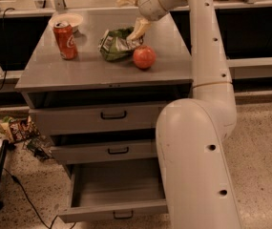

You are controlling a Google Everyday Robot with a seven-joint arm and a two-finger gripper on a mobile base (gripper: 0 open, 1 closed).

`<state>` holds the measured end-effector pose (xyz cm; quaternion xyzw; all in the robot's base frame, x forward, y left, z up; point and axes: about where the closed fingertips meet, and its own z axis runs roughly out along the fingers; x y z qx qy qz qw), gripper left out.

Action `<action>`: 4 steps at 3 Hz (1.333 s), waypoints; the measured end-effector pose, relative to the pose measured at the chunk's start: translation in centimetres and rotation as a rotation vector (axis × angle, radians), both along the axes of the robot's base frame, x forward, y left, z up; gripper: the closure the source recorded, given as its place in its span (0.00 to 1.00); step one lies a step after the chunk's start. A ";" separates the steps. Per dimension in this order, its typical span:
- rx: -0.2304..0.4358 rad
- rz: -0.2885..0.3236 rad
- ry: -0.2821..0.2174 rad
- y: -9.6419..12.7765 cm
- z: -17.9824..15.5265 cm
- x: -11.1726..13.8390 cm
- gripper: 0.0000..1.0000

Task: Pick green jalapeno chip bag from bottom drawer and place on counter

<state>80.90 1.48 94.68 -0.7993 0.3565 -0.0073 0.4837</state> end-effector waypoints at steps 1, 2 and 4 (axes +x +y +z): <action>-0.008 -0.051 0.000 -2.0 0.9 0.2 0.00; 0.001 -0.101 -0.005 -4.4 2.1 0.1 0.00; 0.014 -0.187 -0.014 -9.3 5.2 -1.2 0.00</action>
Offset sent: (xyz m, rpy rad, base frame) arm 0.0289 -0.0987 0.0643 -0.0014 -0.0036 -0.1616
